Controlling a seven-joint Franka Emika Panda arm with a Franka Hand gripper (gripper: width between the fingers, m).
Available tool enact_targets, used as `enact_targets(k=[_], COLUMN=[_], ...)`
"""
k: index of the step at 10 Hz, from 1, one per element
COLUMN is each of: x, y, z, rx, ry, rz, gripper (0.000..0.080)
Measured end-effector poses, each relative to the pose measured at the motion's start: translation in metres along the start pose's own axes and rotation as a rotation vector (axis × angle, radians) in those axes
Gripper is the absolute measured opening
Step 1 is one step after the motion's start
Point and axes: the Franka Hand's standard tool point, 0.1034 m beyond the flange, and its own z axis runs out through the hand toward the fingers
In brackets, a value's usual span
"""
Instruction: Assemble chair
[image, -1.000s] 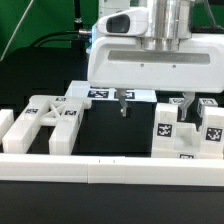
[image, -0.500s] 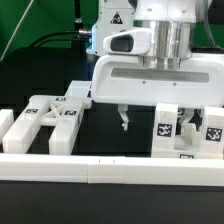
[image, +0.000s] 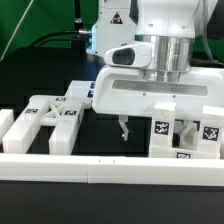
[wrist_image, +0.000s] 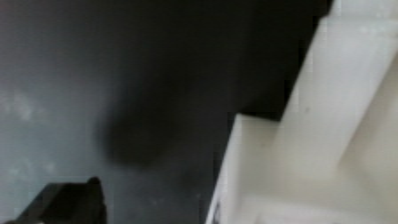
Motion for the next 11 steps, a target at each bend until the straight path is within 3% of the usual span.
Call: enact_targets(k=[1, 2, 3, 5, 6, 7, 11], x=[0.0009, 0.0009, 0.0008, 0.0007, 0.0007, 0.0021, 0.0023], y=[0.0028, 0.0038, 0.0037, 0.0036, 0.0035, 0.0033, 0.0018], z=[-0.0002, 0.0000, 0.0000, 0.0002, 0.0002, -0.0007, -0.0010], rx=[-0.001, -0.002, -0.002, -0.002, -0.002, -0.001, 0.000], ry=[0.000, 0.000, 0.000, 0.000, 0.000, 0.004, 0.002], rz=[0.004, 0.005, 0.005, 0.004, 0.004, 0.004, 0.001], gripper=[0.0563, 0.0419, 0.0419, 0.0103, 0.0103, 0.0035, 0.0035])
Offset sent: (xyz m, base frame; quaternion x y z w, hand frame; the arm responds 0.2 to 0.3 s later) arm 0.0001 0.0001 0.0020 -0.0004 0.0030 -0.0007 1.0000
